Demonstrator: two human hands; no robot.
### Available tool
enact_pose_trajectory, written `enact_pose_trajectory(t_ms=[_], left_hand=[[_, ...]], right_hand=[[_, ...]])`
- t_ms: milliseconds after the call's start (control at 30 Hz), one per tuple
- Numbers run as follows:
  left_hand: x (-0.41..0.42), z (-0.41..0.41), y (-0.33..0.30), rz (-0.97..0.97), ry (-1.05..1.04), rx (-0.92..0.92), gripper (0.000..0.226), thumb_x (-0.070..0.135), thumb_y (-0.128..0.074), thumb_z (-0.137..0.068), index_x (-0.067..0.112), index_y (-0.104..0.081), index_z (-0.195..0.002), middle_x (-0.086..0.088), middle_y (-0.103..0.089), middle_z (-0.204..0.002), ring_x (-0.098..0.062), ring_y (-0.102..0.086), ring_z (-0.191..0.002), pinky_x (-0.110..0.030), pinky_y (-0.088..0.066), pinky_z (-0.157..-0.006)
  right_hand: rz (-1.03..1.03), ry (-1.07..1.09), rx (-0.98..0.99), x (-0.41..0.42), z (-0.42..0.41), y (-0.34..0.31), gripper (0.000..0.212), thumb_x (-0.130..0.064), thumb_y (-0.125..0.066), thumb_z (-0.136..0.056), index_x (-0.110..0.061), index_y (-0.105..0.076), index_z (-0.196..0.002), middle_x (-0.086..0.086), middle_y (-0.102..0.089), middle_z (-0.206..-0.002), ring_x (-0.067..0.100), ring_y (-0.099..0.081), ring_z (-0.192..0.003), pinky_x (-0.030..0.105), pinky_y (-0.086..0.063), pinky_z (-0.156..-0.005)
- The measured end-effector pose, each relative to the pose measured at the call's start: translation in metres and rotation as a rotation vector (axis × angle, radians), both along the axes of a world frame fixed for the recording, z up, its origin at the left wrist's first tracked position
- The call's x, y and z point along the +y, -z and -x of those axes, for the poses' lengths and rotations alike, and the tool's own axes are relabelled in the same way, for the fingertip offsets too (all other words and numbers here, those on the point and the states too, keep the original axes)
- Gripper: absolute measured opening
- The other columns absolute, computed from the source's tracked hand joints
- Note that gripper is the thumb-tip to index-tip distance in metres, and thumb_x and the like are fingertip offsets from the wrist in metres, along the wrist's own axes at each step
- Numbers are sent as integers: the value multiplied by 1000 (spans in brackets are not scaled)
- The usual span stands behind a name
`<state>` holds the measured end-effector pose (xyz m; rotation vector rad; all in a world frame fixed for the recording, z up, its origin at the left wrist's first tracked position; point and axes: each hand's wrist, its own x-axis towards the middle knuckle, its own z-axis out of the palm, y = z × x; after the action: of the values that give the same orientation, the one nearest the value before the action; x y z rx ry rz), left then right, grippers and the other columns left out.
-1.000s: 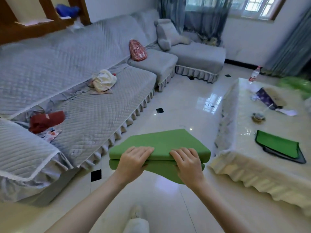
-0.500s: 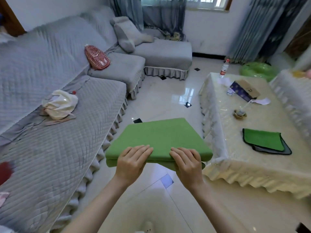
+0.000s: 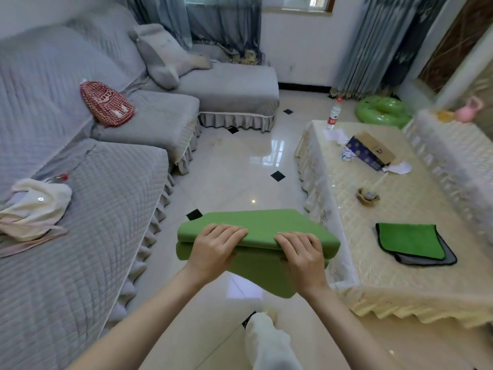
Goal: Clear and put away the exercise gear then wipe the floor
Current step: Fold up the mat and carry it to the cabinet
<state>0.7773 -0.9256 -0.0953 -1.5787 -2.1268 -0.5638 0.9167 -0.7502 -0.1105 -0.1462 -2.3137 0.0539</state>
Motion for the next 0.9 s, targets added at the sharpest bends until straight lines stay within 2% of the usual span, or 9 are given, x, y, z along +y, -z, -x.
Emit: enact_pose_trajectory(t_ms=[200, 433, 900], left_hand=[[87, 83, 9, 54, 62, -47, 54, 7, -74, -51, 15, -61, -104, 3, -69, -100, -14, -58, -91, -26, -38, -76], [171, 170, 13, 35, 2, -98, 63, 8, -78, -51, 17, -55, -109, 3, -69, -100, -15, -55, -93, -27, -39, -75], [274, 399, 23, 98, 63, -152, 67, 10, -79, -47, 18, -54, -108, 3, -68, -98, -15, -57, -89, -26, -37, -76]], right_hand=[[70, 10, -57, 82, 75, 9, 29, -1, -48, -76, -16, -55, -100, 1, -69, -89, 19, -61, -82, 29, -35, -74], [52, -18, -71, 172, 170, 3, 32, 2, -53, -73, -15, -55, -101, 1, -68, -90, 18, -55, -85, 30, -35, -74], [107, 31, -122, 267, 390, 21, 37, -1, -53, -68, -16, -53, -101, 0, -68, -88, 18, -55, -84, 30, -35, -76]])
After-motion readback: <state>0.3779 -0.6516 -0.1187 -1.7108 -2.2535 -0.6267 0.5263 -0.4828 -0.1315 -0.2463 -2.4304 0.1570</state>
